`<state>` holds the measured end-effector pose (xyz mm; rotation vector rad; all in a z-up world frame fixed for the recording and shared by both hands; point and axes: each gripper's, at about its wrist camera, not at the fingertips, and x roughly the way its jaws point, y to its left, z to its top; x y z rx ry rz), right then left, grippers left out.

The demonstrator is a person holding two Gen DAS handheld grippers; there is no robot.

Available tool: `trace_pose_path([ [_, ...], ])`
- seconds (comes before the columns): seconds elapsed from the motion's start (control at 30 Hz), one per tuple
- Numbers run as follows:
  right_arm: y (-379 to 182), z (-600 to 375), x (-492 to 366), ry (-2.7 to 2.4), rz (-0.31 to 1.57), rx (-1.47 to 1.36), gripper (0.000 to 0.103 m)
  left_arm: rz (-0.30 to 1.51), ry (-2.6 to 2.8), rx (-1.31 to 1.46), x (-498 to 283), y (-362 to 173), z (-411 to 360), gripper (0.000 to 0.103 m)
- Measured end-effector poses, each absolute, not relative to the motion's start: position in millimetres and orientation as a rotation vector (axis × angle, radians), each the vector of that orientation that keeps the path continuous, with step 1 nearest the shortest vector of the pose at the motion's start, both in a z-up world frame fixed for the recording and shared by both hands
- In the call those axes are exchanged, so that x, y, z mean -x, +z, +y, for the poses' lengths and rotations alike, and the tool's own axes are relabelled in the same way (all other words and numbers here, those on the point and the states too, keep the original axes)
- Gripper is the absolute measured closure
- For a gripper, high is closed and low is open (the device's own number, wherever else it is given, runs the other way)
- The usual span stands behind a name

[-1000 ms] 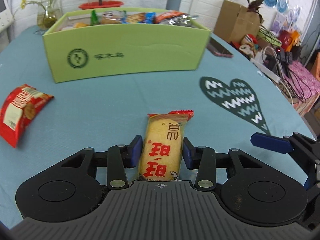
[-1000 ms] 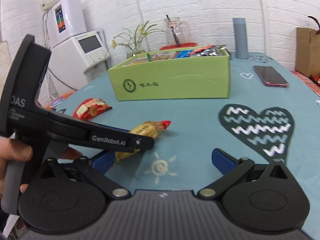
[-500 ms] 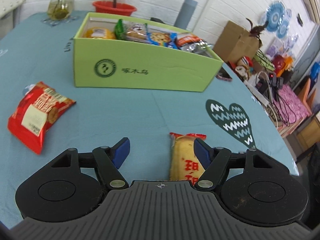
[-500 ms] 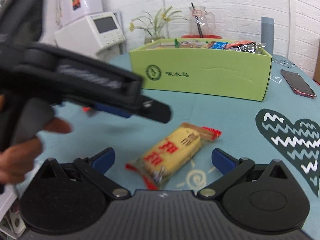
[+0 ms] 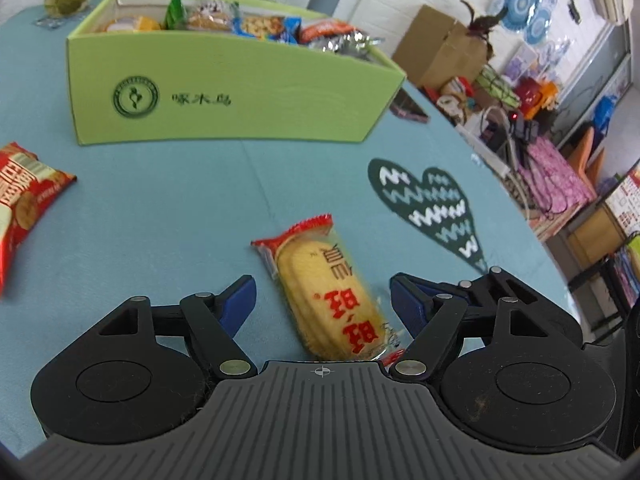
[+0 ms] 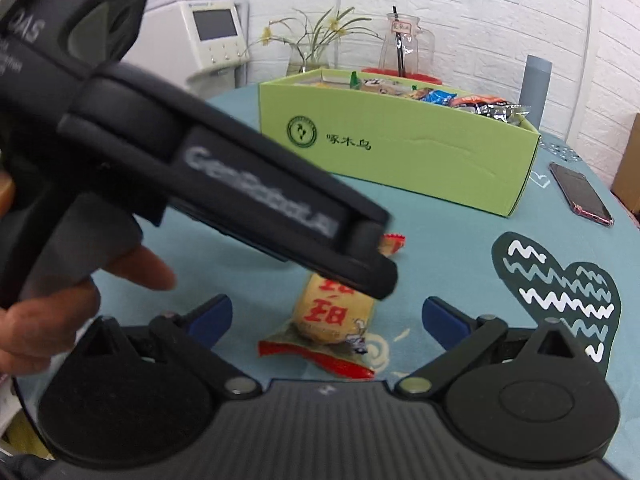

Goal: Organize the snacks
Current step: 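Lift the yellow bread bag into the green box and open the left gripper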

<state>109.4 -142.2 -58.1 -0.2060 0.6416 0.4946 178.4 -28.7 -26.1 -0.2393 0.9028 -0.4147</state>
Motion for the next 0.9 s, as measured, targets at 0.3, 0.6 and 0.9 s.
trace_pose_path([
  [0.3, -32.9, -167.4, -120.3, 0.528, 0.597, 0.064, 0.050, 0.817, -0.446, 0.230, -182.4, -7.4, -37.9, 0.075],
  [0.6, 34.1, -141.7, -220.4, 0.581, 0.430, 0.161, 0.042, 0.620, -0.370, 0.196, -271.7, 75.1, -22.5, 0.076],
  [0.9, 21.7, -110.1, -351.2, 0.641, 0.544, 0.183, 0.034, 0.671, -0.303, 0.152, -396.8, 59.0, -7.8, 0.075],
])
